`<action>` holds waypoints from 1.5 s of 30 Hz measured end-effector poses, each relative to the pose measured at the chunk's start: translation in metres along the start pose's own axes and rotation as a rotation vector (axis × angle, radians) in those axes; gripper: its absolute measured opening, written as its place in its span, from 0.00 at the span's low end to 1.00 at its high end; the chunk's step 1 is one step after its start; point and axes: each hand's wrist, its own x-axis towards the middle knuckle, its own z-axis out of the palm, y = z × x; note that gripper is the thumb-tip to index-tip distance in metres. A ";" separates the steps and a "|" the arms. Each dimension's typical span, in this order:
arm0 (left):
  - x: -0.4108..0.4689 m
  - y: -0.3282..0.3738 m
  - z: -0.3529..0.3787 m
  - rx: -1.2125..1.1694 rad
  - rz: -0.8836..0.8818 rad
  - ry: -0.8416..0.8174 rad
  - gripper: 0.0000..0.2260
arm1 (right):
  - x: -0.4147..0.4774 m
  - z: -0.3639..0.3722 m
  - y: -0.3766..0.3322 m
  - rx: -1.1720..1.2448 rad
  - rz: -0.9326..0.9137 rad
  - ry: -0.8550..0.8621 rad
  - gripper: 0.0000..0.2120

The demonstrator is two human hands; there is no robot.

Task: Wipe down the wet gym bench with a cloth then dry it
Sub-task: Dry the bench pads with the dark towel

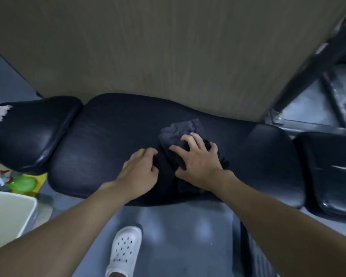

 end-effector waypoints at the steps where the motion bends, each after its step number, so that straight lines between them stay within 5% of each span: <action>1: -0.003 0.022 0.010 0.004 0.019 -0.024 0.22 | -0.018 0.000 0.015 0.001 0.051 0.006 0.31; 8: -0.009 0.139 0.060 -0.003 0.203 -0.160 0.24 | -0.097 -0.003 0.096 0.141 0.480 0.020 0.40; 13: 0.013 0.178 0.072 -0.022 0.260 -0.109 0.25 | -0.099 -0.007 0.120 0.128 0.468 -0.033 0.36; 20: 0.031 0.212 0.076 -0.069 0.310 -0.135 0.25 | -0.120 -0.035 0.149 0.196 0.497 0.150 0.32; 25: 0.038 0.241 0.094 -0.084 0.406 -0.130 0.20 | -0.179 -0.037 0.171 0.156 0.663 0.527 0.34; 28: 0.039 0.264 0.116 -0.064 0.481 -0.107 0.18 | -0.202 -0.015 0.197 0.076 0.791 0.336 0.36; 31: 0.040 0.283 0.140 -0.022 0.543 -0.094 0.18 | -0.213 0.015 0.221 0.027 0.708 0.178 0.36; 35: 0.037 0.296 0.167 0.101 0.486 -0.096 0.21 | -0.211 0.026 0.229 0.054 0.656 0.264 0.34; 41: 0.050 0.315 0.184 0.201 0.369 0.185 0.18 | -0.186 0.020 0.266 0.095 0.568 0.315 0.30; 45: 0.070 0.319 0.199 0.153 0.469 0.267 0.16 | -0.143 0.009 0.311 0.105 0.594 0.393 0.29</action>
